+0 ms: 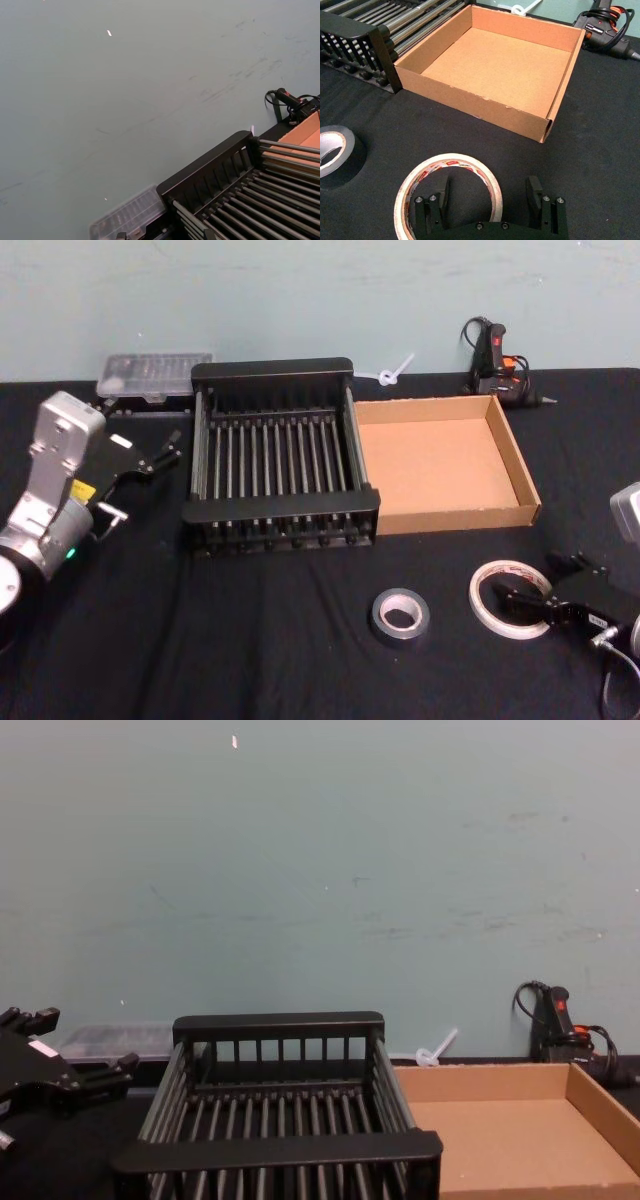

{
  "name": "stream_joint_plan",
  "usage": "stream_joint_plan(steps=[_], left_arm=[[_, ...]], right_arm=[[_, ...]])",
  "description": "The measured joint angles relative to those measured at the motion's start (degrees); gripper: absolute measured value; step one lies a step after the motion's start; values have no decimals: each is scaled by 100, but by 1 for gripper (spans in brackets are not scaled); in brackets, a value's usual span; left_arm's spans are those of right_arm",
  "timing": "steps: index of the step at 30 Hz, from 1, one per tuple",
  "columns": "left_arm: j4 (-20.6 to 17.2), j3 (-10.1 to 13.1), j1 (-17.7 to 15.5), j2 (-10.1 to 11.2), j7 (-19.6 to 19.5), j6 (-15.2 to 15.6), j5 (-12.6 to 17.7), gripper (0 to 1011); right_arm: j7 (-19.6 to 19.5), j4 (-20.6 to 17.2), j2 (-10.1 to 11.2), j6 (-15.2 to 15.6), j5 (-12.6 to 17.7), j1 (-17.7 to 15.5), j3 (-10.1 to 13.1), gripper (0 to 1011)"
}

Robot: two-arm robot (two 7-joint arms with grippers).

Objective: Pick up the white tape and place it into the black box , Pick up the silver tape and place it into the brown box.

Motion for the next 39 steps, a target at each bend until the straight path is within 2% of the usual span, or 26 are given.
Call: stream_joint_plan(steps=[2, 7, 9, 11, 15, 17, 21, 26, 32, 39], left_arm=[[0, 0, 0, 0, 0, 0, 0, 1001], [0, 0, 0, 0, 0, 0, 0, 1001], [0, 0, 0, 0, 0, 0, 0, 1001], [0, 0, 0, 0, 0, 0, 0, 1001], [0, 0, 0, 0, 0, 0, 0, 1001], [0, 0, 0, 0, 0, 0, 0, 1001], [0, 0, 0, 0, 0, 0, 0, 1001], [0, 0, 0, 0, 0, 0, 0, 1001], [0, 0, 0, 0, 0, 0, 0, 1001], [0, 0, 0, 0, 0, 0, 0, 1001]], right_arm=[[0, 0, 1, 0, 0, 0, -1, 1003], [-1, 0, 1, -3, 0, 0, -3, 922], [-2, 0, 1, -4, 0, 0, -4, 841], [-4, 0, 1, -5, 1, 0, -4, 808], [-6, 0, 1, -6, 1, 0, -4, 652], [-7, 0, 1, -6, 1, 0, -4, 617], [-7, 0, 1, -7, 3, 0, -4, 449], [-7, 0, 1, -7, 4, 0, -4, 328], [-7, 0, 1, -7, 7, 0, -4, 118], [-7, 0, 1, -7, 8, 0, -4, 87]])
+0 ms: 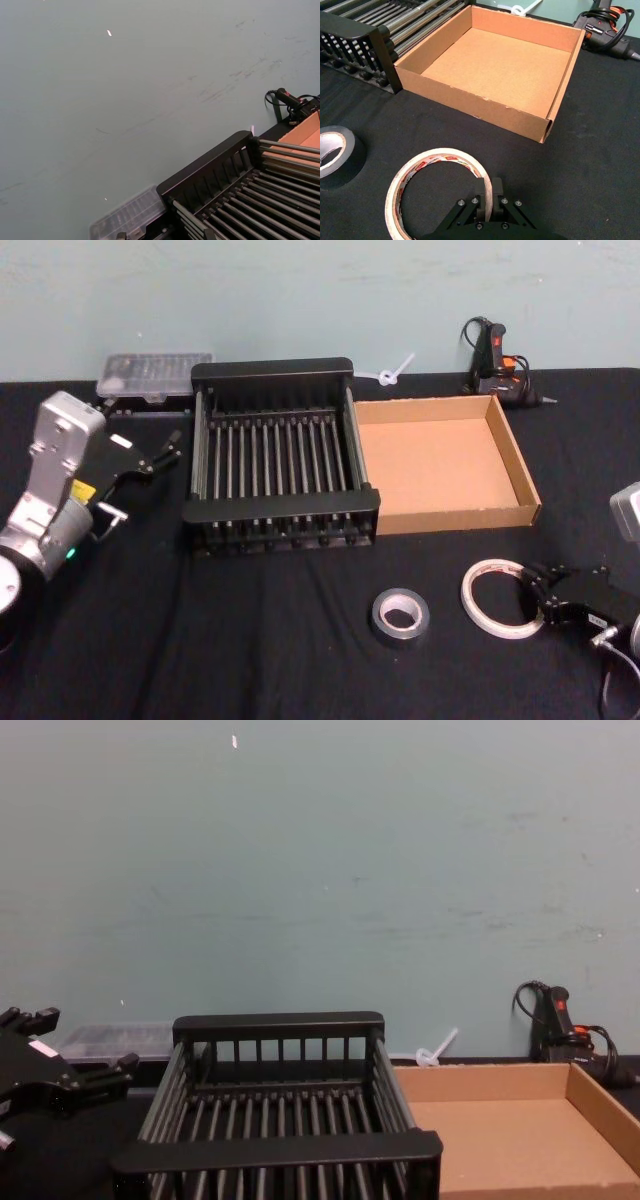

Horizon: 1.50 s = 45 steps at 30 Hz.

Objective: Pick up the white tape and place it into the black box , Pick up the silver tape and place it into the brown box.

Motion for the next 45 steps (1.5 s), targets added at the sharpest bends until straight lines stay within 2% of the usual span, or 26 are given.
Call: stream_joint_plan(steps=[23, 31, 36, 45], left_arm=[[0, 0, -1, 0, 0, 0, 0, 1002], [0, 0, 0, 0, 0, 0, 0, 1002], [0, 0, 0, 0, 0, 0, 0, 1001], [0, 0, 0, -1, 0, 0, 0, 1001]], right_arm=[[34, -7, 5, -33, -31, -4, -7, 87], [91, -154, 4, -133, -47, -59, 51, 87], [101, -179, -53, -142, -11, -8, 65, 87], [-16, -172, -306, -135, 41, 376, 20, 87]])
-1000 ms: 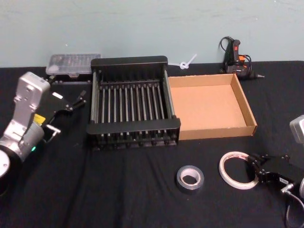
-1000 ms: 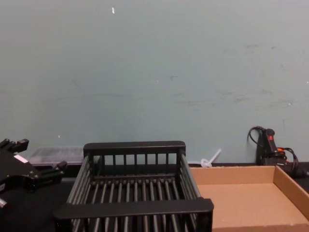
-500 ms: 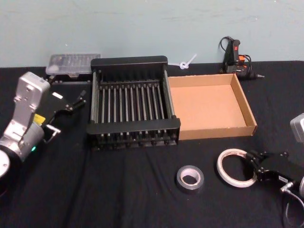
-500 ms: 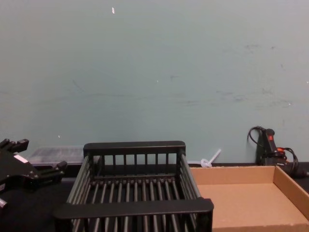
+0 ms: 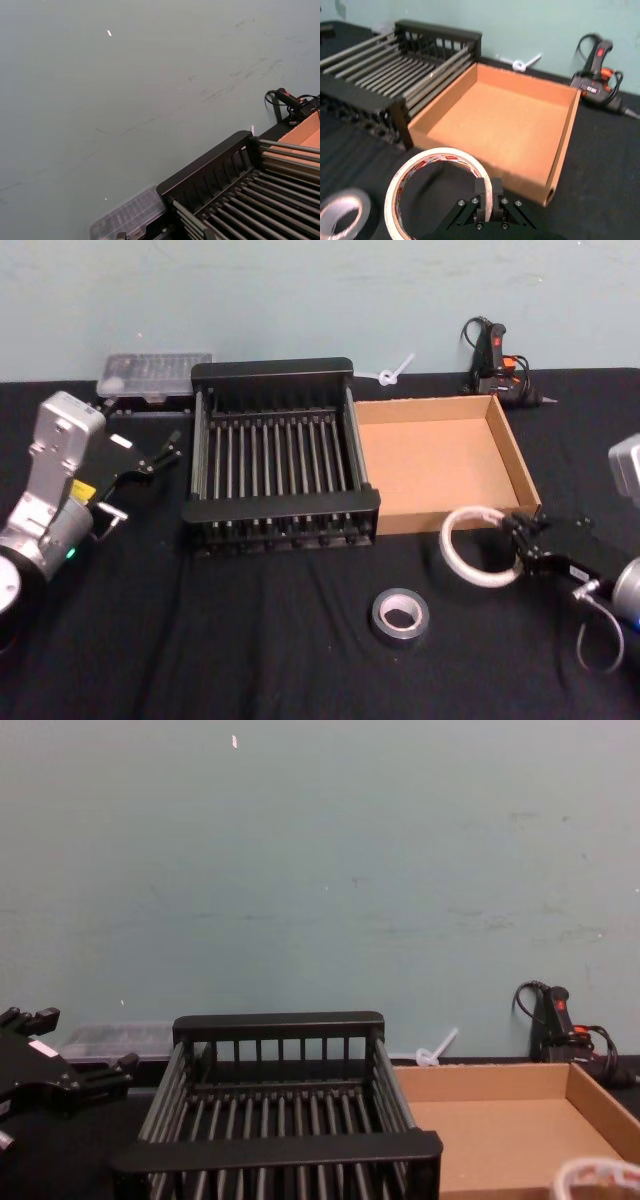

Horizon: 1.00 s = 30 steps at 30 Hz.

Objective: Pick up the white tape and place it into the black box , Pick up the silver tape and place it into the brown box.

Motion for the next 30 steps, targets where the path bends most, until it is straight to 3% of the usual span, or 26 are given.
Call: stream_joint_plan(steps=[13, 30], left_arm=[[0, 0, 0, 0, 0, 0, 0, 1001], [0, 0, 0, 0, 0, 0, 0, 1001]], right_arm=[[-125, 342, -339, -51, -98, 651, -151, 87], [-71, 995, -824, -107, -469, 1612, -604, 87]])
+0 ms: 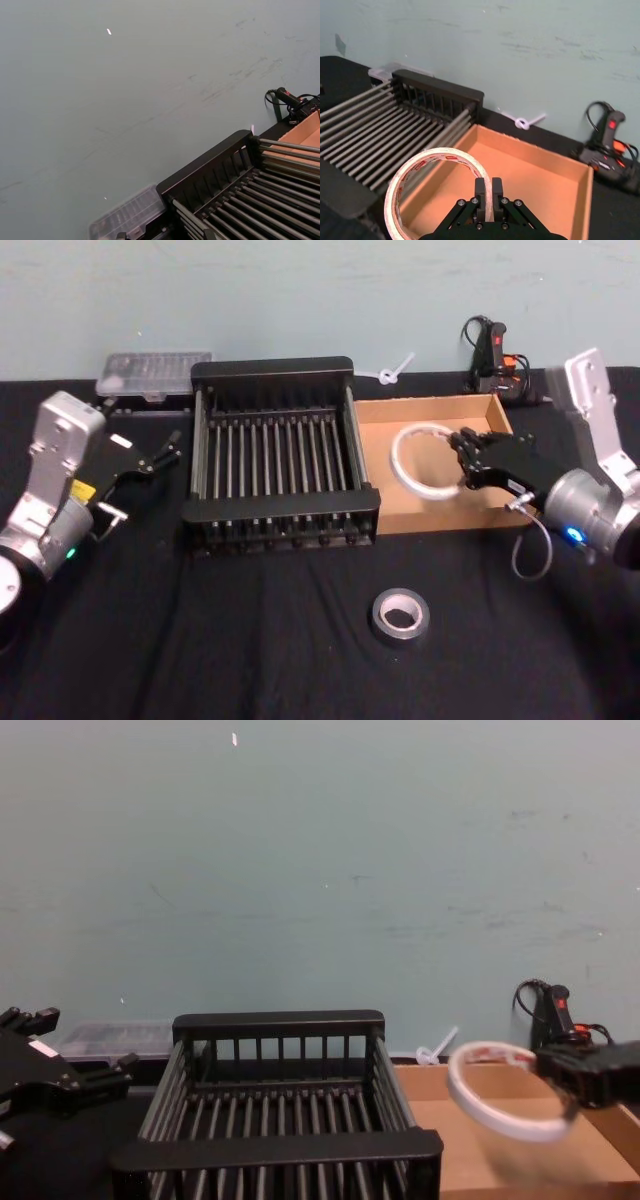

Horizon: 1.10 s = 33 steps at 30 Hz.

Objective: Pick up the white tape and place it into the black box , Pick up the silver tape and place it into the brown box.

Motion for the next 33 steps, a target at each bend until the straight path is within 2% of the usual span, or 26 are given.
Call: stream_joint_plan(steps=[9, 19, 26, 33], left_arm=[[0, 0, 0, 0, 0, 0, 0, 1001], [0, 0, 0, 0, 0, 0, 0, 1001], [0, 0, 0, 0, 0, 0, 0, 1001], [0, 0, 0, 0, 0, 0, 0, 1001]], right_arm=[[72, 225, -326, 80, -155, 443, -291, 87], [128, 428, -606, 155, -274, 749, -560, 87], [174, 757, -820, 151, -429, 1019, -780, 87], [184, 1055, -1002, 124, -557, 1213, -897, 87]])
